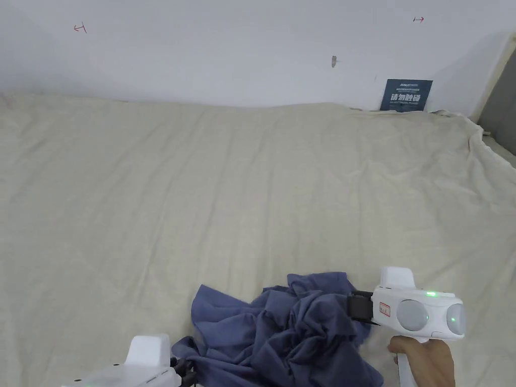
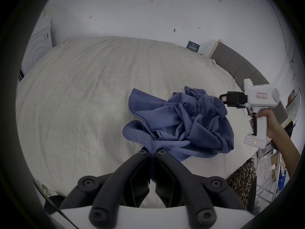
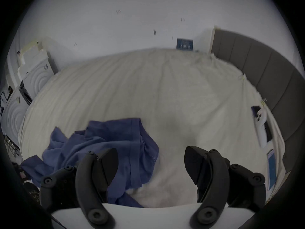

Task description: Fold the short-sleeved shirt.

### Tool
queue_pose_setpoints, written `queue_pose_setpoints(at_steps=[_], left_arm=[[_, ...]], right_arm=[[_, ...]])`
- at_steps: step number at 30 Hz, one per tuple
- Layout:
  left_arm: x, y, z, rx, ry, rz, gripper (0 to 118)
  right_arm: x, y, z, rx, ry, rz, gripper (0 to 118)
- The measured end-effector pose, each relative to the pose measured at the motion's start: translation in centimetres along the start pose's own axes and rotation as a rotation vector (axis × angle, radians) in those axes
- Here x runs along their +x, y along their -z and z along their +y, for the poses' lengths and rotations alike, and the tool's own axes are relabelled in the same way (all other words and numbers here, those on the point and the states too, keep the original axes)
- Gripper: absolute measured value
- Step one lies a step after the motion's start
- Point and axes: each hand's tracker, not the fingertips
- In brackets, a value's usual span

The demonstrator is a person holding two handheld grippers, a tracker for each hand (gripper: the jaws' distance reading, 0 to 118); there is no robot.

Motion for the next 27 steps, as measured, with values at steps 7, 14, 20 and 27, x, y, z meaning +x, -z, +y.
queue_pose_setpoints(at_steps=[7, 14, 20, 27], left_arm=[[-0.3, 0.1, -0.1, -0.006, -0.011, -0.001, 2], [-0.2, -0.4, -0.1, 0.008, -0.010, -0.008, 2], [-0.6, -1.2, 0.9, 0.047, -0.052, -0.043, 2], [-2.2, -3.4, 5.4, 0.155, -0.075, -0.032, 2]], right_arm=[[-1.4, 2.1, -0.4, -0.091, 0.055, 0.079, 53], [-2.3, -1.3, -0.8, 0.000, -0.023, 0.068, 9], [-0.5, -8.5, 0.3, 0.142, -0.034, 0.088, 9], [4.3, -15.9, 3.7, 0.322, -0.065, 0.068, 9]])
